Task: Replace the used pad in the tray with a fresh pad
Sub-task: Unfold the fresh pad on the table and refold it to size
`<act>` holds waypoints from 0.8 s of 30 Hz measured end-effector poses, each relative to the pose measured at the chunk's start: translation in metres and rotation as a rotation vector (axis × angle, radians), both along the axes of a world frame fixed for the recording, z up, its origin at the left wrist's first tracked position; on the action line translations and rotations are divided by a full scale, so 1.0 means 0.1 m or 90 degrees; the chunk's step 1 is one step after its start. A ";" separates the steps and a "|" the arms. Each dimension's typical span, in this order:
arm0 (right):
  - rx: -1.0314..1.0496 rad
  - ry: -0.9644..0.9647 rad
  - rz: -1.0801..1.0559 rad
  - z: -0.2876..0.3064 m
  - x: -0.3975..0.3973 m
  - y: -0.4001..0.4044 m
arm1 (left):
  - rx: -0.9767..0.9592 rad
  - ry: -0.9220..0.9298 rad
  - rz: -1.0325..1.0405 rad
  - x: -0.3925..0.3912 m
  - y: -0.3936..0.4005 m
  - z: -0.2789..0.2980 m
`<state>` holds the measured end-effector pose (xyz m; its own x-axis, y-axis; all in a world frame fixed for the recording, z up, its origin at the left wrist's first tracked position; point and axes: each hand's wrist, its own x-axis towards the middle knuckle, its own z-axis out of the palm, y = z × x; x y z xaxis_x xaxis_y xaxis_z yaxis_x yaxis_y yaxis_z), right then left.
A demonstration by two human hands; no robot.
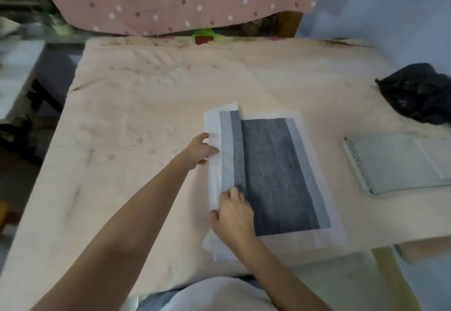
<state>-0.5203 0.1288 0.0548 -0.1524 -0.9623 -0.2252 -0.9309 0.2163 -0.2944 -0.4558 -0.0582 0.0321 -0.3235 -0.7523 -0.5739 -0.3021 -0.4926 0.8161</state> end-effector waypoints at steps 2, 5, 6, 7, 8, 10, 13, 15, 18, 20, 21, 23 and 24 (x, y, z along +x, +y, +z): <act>-0.014 -0.015 0.034 0.07 0.13 -0.03 | -0.029 -0.003 0.002 0.18 -0.02 0.07; -0.044 -0.050 0.095 0.13 0.37 -0.07 | -0.061 -0.026 0.039 0.50 -0.02 0.16; -0.037 -0.060 0.119 0.13 0.44 -0.09 | -0.067 -0.035 0.056 0.63 -0.01 0.18; -0.027 -0.073 0.146 0.13 0.52 -0.11 | -0.070 -0.047 0.073 0.75 0.00 0.20; -0.019 -0.087 0.172 0.11 0.59 -0.12 | -0.073 -0.060 0.091 0.88 0.01 0.21; -0.010 -0.120 0.214 0.06 0.74 -0.14 | -0.081 -0.095 0.131 1.13 0.04 0.20; 0.026 -0.144 0.277 -0.05 0.95 -0.17 | -0.091 -0.161 0.168 1.44 0.10 0.10; 0.048 -0.139 0.305 -0.14 1.08 -0.20 | -0.092 -0.202 0.173 1.60 0.14 0.03; 0.066 -0.126 0.328 -0.29 1.24 -0.20 | -0.085 -0.241 0.174 1.79 0.16 -0.13; 0.074 -0.134 0.328 -0.38 1.33 -0.22 | -0.094 -0.269 0.179 1.88 0.14 -0.23; 0.077 -0.141 0.328 -0.42 1.38 -0.24 | -0.100 -0.279 0.181 1.92 0.12 -0.26; 0.093 -0.145 0.330 -0.49 1.48 -0.26 | -0.111 -0.287 0.167 1.99 0.09 -0.32; 0.101 -0.147 0.330 -0.52 1.52 -0.27 | -0.112 -0.289 0.152 2.03 0.07 -0.36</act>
<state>-0.3678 0.1019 0.0030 0.3991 -0.8497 -0.3445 -0.8426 -0.1917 -0.5033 -0.2528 -0.0514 -0.0040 0.1199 -0.8715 -0.4755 -0.5401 -0.4591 0.7053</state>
